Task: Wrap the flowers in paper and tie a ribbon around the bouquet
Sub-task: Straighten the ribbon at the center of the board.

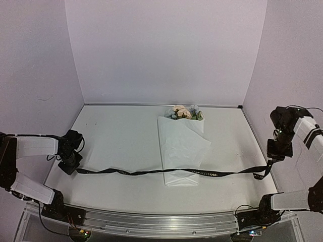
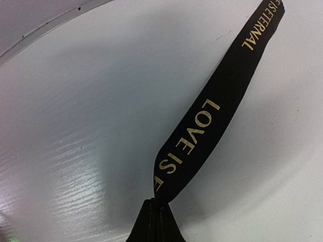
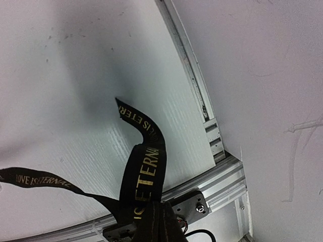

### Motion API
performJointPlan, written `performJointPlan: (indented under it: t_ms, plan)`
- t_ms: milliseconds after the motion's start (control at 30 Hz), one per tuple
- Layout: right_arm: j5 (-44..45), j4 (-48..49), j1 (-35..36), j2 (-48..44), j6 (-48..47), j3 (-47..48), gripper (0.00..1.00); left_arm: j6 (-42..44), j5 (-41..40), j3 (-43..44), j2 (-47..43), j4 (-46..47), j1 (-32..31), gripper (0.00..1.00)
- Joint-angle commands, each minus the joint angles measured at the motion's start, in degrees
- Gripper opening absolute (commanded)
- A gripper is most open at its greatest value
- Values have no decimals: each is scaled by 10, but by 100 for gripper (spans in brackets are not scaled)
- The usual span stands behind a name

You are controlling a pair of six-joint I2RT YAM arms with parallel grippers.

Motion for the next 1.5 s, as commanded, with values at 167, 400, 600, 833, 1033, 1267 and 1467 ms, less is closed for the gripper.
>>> performJointPlan:
  t_ms: [167, 400, 600, 833, 1033, 1267, 1467]
  plan:
    - [51, -50, -53, 58, 25, 10, 0, 3, -18, -7, -23, 48, -30, 0]
    - [55, -56, -93, 88, 23, 37, 0, 16, -78, -4, -58, 11, -30, 0]
    - [59, -85, -96, 89, 15, 72, 0, 36, -137, 21, -139, -40, -29, 0]
    - [52, -94, -96, 82, 18, 40, 0, 33, -123, -2, -166, -50, -29, 0]
    - [42, -90, -96, 99, 19, 17, 0, 26, -83, -44, -161, -12, -31, 0]
    - [1, -83, -96, 112, 29, 10, 30, 22, -59, -64, -159, 8, -30, 21]
    - [-143, -53, -86, 94, 52, 9, 64, 80, -24, -31, -177, 24, -32, 71]
